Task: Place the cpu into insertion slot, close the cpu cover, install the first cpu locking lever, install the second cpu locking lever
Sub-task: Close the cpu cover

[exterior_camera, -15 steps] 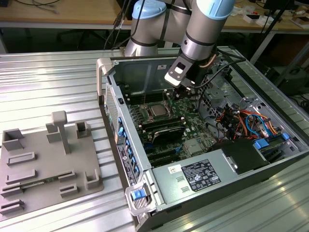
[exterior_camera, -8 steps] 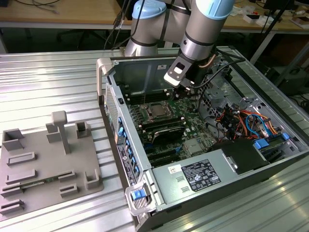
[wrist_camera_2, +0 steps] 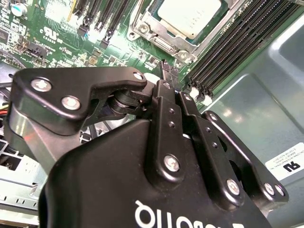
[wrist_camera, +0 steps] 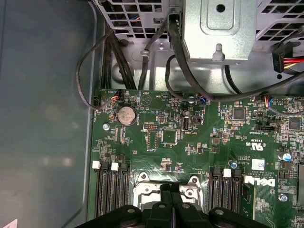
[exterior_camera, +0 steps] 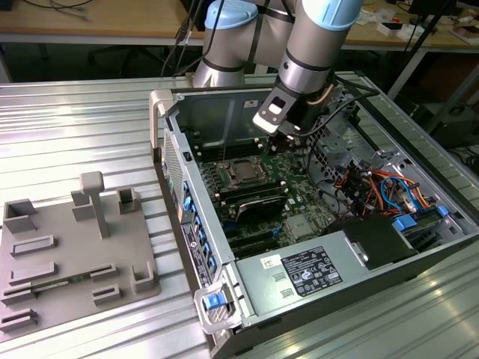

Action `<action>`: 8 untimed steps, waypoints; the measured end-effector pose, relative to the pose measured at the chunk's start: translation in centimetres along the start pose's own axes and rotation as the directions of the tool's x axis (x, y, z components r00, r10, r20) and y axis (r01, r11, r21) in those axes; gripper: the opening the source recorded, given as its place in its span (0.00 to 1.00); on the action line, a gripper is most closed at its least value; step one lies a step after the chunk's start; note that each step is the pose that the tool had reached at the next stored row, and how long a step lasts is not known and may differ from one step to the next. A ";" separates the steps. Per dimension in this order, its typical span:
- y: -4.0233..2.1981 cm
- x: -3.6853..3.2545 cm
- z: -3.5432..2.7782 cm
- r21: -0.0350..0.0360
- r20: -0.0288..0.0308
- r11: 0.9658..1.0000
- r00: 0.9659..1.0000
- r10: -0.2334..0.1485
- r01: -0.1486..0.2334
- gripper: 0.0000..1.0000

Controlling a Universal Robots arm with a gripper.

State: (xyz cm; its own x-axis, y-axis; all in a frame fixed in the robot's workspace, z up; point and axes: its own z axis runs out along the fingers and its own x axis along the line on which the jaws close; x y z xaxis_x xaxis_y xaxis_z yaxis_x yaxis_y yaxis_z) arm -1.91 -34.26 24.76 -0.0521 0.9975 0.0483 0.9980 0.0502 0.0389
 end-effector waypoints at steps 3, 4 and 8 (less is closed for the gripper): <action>-0.23 0.01 -0.01 0.000 0.000 1.000 1.000 0.000 0.000 0.11; -0.37 0.02 -0.01 0.000 0.000 1.000 1.000 0.000 0.000 0.11; -0.77 0.04 -0.02 0.000 0.000 1.000 1.000 0.000 0.000 0.11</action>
State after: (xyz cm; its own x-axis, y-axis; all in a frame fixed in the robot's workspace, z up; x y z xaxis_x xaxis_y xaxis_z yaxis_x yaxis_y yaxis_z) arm -2.68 -34.26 24.76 -0.0520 0.9975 0.0483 0.9980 0.0502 0.0389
